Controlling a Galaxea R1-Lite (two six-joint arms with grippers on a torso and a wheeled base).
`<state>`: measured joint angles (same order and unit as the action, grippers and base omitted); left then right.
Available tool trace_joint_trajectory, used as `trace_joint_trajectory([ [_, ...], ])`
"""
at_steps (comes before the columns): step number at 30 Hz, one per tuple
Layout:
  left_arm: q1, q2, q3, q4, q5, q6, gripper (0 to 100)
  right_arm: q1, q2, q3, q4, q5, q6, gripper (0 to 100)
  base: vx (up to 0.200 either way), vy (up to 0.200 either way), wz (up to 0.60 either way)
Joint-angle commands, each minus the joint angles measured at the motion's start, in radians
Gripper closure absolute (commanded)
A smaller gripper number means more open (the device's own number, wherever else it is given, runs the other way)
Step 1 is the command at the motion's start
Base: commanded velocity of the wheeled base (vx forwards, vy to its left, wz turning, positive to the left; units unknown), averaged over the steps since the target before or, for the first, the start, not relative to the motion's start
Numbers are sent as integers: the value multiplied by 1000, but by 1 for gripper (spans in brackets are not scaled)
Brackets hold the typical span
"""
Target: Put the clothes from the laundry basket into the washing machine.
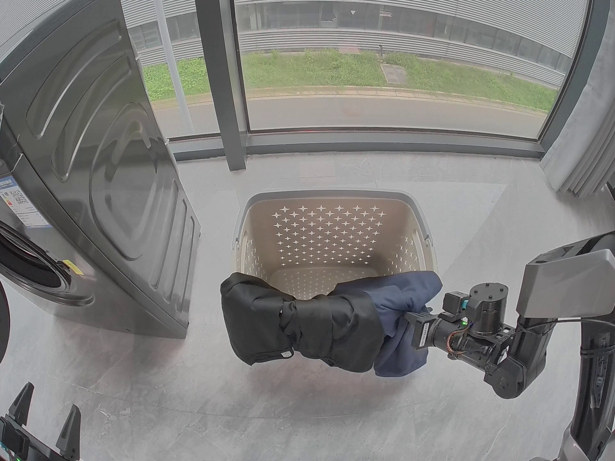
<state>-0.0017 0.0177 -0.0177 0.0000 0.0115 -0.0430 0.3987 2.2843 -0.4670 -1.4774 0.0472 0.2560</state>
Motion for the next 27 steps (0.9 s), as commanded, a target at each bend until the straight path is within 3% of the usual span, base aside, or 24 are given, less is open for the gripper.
trace_joint_trajectory([
  [1,0,-8,16,0,1,0,0,8,-25,33,-20,0,0,100,0,0,0],
  [11,0,-8,16,0,1,0,0,46,-224,123,-66,-10,3,100,0,0,0],
  [27,0,-8,16,0,1,-2,0,51,-447,91,-58,-15,-11,100,0,0,0],
])
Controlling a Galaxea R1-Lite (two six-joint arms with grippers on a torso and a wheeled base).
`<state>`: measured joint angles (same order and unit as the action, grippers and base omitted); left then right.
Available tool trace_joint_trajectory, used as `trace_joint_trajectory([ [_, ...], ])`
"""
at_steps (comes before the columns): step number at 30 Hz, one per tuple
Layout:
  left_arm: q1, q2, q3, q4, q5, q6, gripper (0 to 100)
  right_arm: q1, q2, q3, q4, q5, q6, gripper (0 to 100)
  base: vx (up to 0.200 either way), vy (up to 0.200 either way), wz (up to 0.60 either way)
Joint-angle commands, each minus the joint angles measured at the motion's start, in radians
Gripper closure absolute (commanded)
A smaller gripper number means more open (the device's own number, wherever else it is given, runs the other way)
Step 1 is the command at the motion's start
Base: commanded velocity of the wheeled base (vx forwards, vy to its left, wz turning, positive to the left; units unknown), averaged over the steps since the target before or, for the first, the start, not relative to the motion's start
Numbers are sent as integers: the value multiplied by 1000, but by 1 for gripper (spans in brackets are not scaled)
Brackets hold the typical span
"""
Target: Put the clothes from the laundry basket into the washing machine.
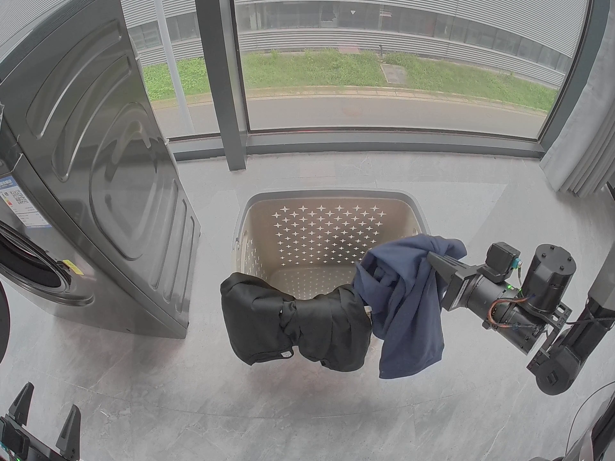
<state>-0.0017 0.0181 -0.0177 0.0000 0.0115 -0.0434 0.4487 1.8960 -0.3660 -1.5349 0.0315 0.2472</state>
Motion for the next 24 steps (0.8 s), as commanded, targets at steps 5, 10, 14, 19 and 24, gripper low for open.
trace_joint_trajectory([
  [5,0,-9,16,0,1,0,0,54,-130,-36,7,7,-17,100,0,0,0],
  [10,0,-9,16,0,1,2,0,107,-233,-85,122,8,-48,100,0,0,0],
  [14,0,-9,16,0,1,4,0,123,-307,-99,199,7,-48,100,0,0,0],
  [19,0,-9,16,0,1,5,0,125,-344,-111,229,4,-46,100,-200,0,0],
  [24,0,-9,16,0,1,4,0,125,-334,-96,226,-1,-45,100,-200,0,0],
])
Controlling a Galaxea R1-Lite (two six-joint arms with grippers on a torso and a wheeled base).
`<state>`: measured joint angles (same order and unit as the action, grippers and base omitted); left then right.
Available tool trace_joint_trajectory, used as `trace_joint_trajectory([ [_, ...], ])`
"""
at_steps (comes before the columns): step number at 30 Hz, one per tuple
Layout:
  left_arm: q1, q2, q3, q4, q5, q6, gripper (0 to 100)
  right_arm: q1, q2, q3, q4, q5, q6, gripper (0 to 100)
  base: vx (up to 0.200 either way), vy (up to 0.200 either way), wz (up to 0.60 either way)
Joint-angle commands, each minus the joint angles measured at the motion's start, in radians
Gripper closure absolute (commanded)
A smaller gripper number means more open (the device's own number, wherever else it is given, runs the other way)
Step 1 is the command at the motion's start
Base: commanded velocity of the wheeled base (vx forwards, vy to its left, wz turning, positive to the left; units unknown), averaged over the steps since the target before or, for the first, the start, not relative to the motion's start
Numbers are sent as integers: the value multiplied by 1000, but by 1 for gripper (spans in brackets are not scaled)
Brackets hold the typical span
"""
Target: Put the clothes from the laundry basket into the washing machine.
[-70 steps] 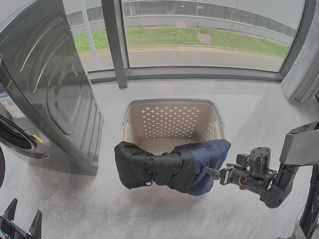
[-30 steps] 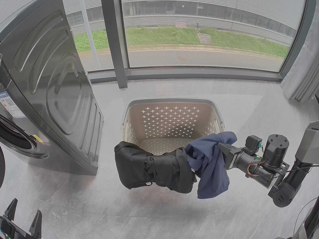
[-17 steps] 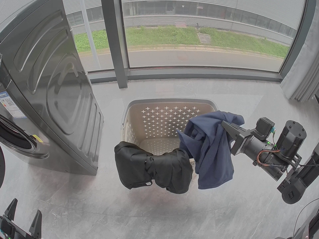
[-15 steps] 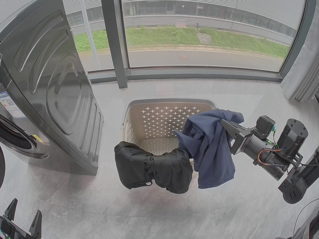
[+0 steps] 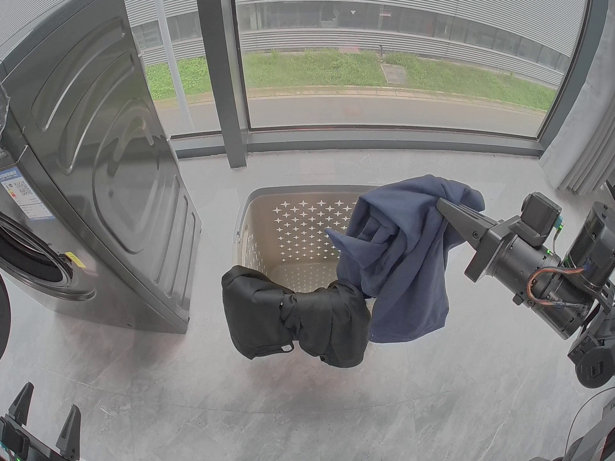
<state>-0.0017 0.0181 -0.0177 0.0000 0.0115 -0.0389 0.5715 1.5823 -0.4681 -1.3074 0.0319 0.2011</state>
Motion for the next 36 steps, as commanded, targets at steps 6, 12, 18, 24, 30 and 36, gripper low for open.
trace_joint_trajectory([
  [6,0,-9,16,0,1,4,0,-1,-4,29,-13,-20,1,100,-200,0,0],
  [12,0,-9,16,0,1,4,0,-1,-7,31,-13,-21,1,100,-67,0,0],
  [18,-1,-9,16,0,-1,5,0,11,-7,29,-13,-23,3,100,0,0,0],
  [24,-1,-9,16,0,-1,4,0,19,-8,22,-13,-26,1,100,0,200,0],
  [30,-1,-9,16,0,-1,-1,0,28,-8,20,-15,-26,3,100,0,200,0],
  [36,-1,-9,16,0,-1,1,0,41,-8,19,-15,-26,3,100,0,200,0],
])
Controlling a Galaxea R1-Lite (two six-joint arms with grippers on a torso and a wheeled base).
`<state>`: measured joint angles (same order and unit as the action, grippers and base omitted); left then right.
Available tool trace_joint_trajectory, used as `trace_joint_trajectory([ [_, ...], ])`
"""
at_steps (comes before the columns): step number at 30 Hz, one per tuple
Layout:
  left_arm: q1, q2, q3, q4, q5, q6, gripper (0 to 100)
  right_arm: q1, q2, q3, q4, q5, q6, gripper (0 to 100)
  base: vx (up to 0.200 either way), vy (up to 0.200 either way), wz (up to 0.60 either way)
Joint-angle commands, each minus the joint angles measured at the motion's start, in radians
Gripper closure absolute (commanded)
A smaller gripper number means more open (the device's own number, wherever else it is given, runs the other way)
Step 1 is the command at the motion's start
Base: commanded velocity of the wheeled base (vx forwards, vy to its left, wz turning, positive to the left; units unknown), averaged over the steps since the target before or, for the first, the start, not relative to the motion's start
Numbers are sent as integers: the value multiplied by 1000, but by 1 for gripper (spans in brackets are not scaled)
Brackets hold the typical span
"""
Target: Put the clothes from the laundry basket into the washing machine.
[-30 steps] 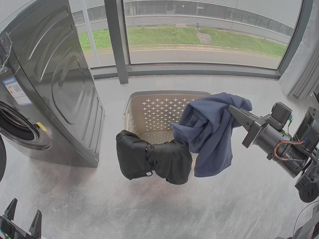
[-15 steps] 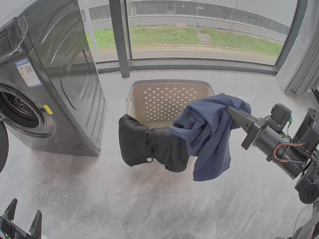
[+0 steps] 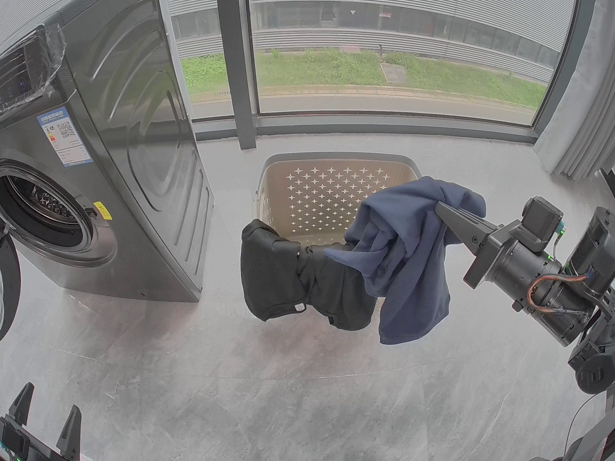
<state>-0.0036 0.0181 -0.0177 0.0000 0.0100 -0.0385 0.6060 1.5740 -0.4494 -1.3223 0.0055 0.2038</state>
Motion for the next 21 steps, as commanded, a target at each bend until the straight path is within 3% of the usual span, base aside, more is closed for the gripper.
trace_joint_trajectory([
  [1,1,-9,16,0,1,0,0,9,-2,0,-1,1,0,100,0,200,0],
  [18,1,-9,16,0,1,-1,0,23,7,11,-21,1,0,100,0,200,0],
  [21,1,-9,16,0,1,-1,0,23,7,9,-21,1,0,100,0,0,0],
])
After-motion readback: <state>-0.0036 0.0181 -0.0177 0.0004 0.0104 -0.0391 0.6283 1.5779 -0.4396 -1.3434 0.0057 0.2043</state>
